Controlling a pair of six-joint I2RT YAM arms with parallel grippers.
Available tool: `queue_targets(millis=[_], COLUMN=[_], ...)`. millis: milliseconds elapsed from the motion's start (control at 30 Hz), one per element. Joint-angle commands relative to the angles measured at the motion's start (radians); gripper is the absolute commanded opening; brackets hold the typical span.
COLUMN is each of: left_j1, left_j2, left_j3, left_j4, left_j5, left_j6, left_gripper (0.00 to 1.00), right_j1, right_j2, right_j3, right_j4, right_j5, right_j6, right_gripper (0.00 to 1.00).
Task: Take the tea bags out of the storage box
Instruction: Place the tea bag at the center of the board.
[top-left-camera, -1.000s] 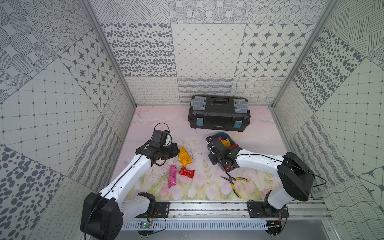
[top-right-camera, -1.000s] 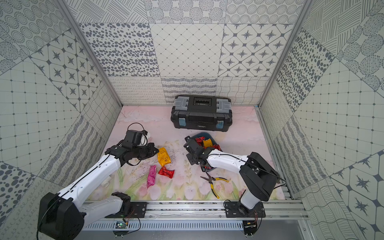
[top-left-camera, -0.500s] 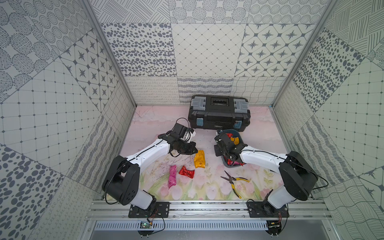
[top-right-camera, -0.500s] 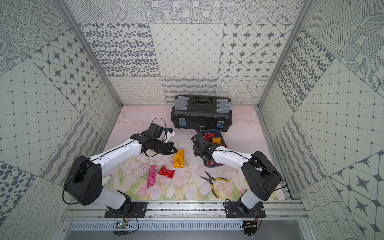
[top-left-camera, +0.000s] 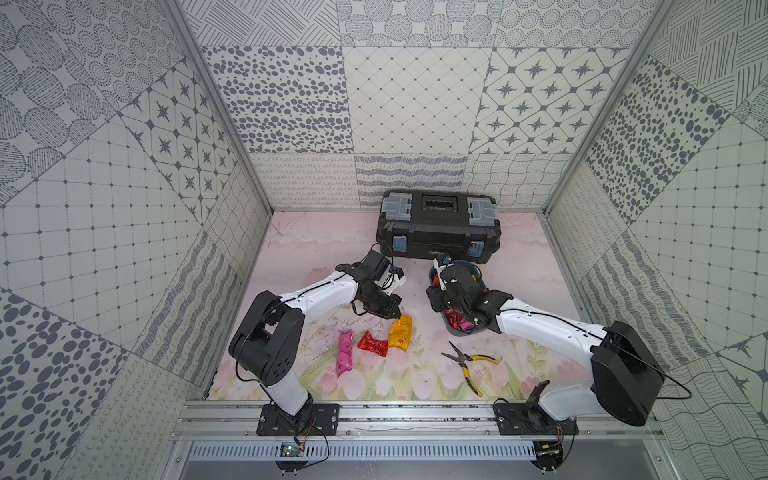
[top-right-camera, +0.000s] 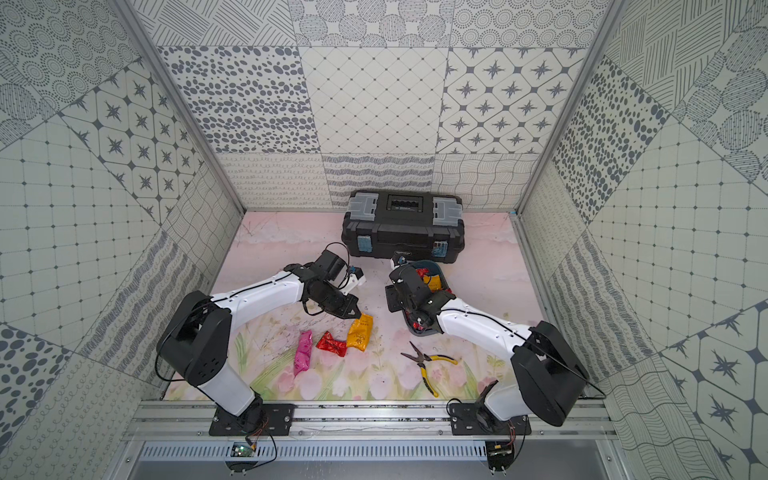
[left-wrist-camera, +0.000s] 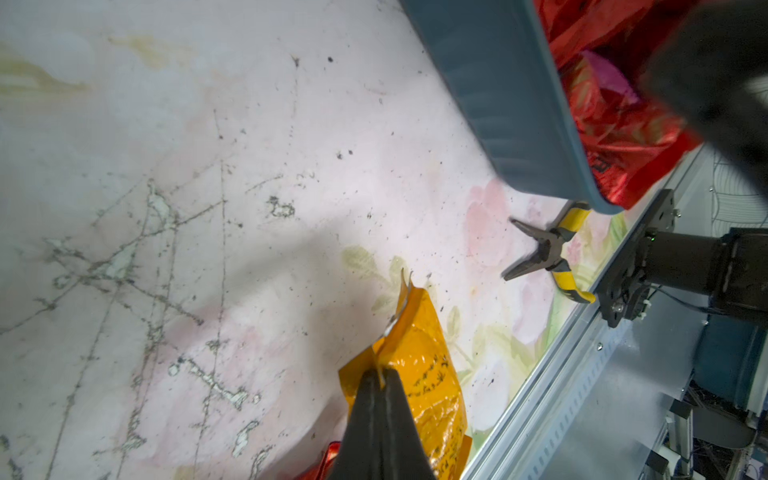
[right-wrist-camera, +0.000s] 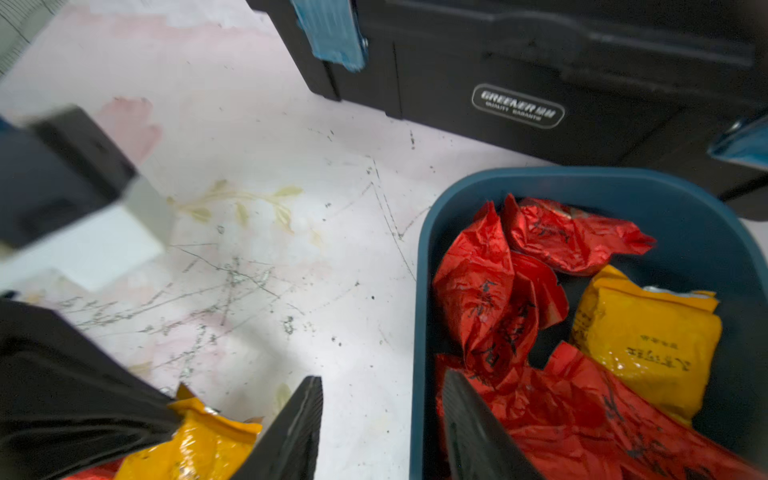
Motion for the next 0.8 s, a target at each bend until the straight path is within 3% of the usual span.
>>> queue_targets(millis=[0,133,267,400,600,767], left_j1=[-0.004,-0.003,-0.004,-0.005,-0.004,0.023], left_j2=[-0.018,-0.050,-0.112,-0.213,-0.335,-0.363], left_j3=[-0.010,-0.005,0.014,0.015,-0.030,-0.053], left_j4=[-0.048,-0.048,-0.023,0.096,0.309,0.344], left_j5=[-0.077,-0.123,-0.155,-0.201,-0.328,-0.411], left_j6=[0.068,0.069,0.025,-0.127,-0.472,-0.606], left_gripper=[0.10,0.26,0.39,0.49,0.54,0.53], right_j1=[-0.003,-0.042,-0.136,-0.190,-0.261,-0.273], right_j2=[-0.083,-0.146,-0.132,-0.078,0.009,0.099], right_j3=[0.006,0.044,0.138,0.218,0.296,0.325], right_j4=[-0.029,-0.161,-0.416,-0.630,-0.829,-0.841], right_j5=[0.000,0.020,-0.068,-0.159,-0.169,-0.182], right_j6=[-0.013,0.044,0.173,0.152,-0.011,-0.099], right_gripper=[0.53,0.54,0.53,0.53,0.54,0.54])
